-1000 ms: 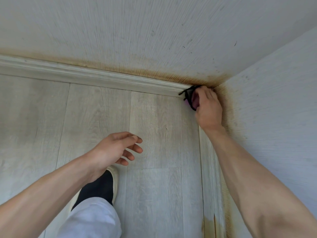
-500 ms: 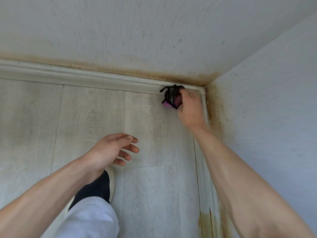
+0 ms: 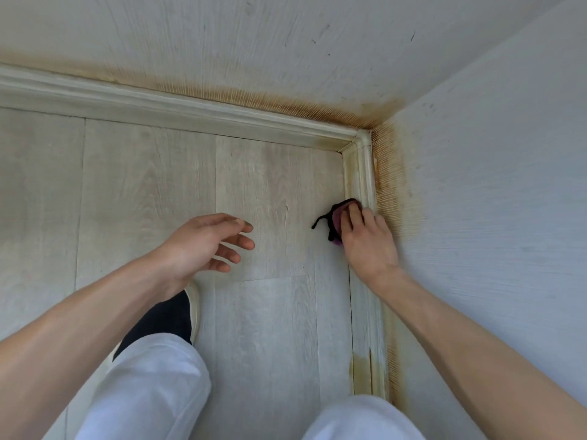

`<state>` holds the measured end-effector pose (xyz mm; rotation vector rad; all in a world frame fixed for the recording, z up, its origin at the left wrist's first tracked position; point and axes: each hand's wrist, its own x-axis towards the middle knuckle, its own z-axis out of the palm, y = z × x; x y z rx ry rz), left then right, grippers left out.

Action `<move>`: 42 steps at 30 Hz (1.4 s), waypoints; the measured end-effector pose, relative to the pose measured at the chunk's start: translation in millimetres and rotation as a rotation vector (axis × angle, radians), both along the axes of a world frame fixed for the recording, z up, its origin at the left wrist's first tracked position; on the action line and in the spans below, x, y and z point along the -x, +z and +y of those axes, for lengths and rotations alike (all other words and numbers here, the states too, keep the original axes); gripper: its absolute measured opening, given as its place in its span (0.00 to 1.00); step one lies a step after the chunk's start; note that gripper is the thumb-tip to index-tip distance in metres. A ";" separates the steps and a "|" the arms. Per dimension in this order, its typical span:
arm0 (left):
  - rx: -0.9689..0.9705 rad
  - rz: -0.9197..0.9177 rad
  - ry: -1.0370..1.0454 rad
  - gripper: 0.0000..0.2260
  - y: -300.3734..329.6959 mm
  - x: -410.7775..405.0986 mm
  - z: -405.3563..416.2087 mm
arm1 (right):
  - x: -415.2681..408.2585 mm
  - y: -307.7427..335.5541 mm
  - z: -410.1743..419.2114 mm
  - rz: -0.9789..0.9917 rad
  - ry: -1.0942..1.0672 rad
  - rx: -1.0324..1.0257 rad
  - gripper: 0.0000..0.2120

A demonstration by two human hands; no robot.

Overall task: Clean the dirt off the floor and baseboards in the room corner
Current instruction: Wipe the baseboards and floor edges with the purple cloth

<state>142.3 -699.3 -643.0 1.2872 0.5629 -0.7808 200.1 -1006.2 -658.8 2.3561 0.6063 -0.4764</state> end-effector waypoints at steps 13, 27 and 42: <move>-0.040 0.015 -0.085 0.10 -16.1 -18.1 -13.9 | 10.9 -7.9 -1.4 0.115 0.331 0.502 0.33; -0.916 -0.666 -1.088 0.27 -51.6 -4.3 -19.2 | 47.3 -17.6 -8.8 0.111 0.251 0.415 0.30; -1.070 -0.616 -1.365 0.27 -54.2 -8.6 -18.2 | -6.6 -2.3 14.8 0.200 0.248 0.625 0.27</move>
